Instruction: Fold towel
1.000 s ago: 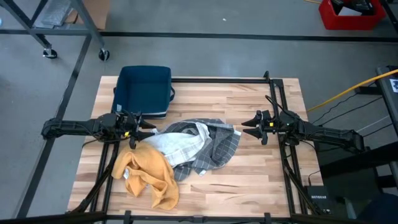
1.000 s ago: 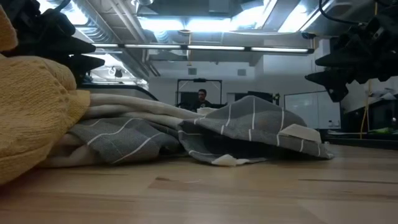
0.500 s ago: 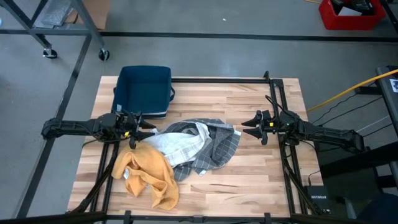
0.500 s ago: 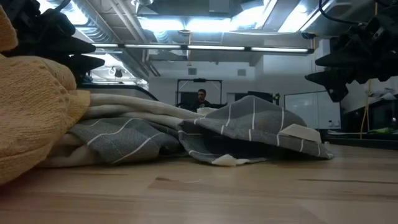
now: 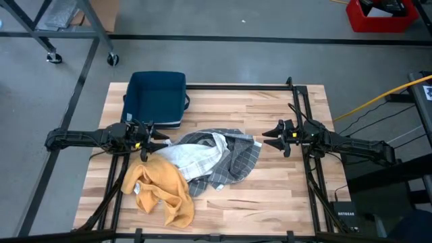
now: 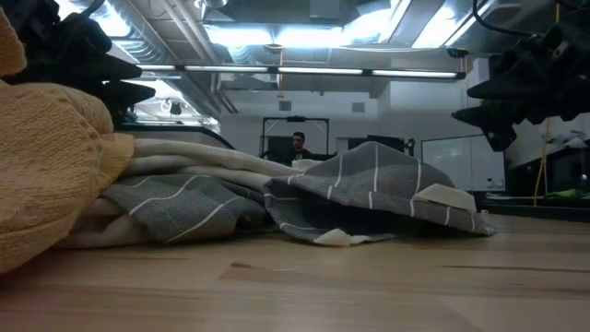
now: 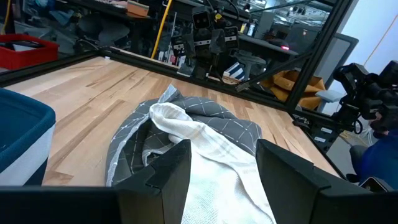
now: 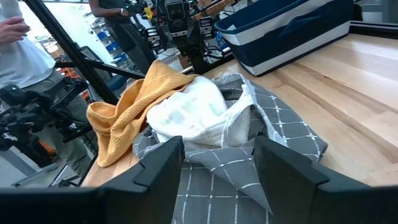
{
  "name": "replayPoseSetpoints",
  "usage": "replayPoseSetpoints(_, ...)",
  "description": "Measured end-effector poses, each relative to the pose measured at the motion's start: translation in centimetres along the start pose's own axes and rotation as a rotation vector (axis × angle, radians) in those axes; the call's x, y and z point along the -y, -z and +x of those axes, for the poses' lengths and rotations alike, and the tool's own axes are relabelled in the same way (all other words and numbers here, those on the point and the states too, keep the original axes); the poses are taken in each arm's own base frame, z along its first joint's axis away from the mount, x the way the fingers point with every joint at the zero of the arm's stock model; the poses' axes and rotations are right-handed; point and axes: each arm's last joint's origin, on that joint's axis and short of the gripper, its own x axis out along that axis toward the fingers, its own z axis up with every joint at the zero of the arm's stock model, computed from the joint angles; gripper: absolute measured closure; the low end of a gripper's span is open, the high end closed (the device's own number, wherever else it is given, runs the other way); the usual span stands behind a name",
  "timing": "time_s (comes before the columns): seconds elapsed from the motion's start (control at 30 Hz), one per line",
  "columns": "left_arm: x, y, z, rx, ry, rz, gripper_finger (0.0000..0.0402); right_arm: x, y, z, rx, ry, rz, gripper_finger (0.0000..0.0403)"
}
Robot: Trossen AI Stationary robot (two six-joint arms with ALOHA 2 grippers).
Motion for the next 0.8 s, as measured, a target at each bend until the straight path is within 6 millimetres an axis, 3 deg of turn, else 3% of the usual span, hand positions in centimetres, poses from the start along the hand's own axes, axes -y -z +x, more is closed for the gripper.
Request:
replayPoseSetpoints(0.63,0.0,0.0,0.0,0.0,0.0,0.0,0.0229,0.29,-0.09,-0.03,0.033,0.104,0.002,0.0201)
replayPoseSetpoints(0.8,0.0,-0.01,0.0,0.0,0.0,0.0,0.0229,0.18,-0.2,-0.1,-0.035,0.116,0.017,0.0201)
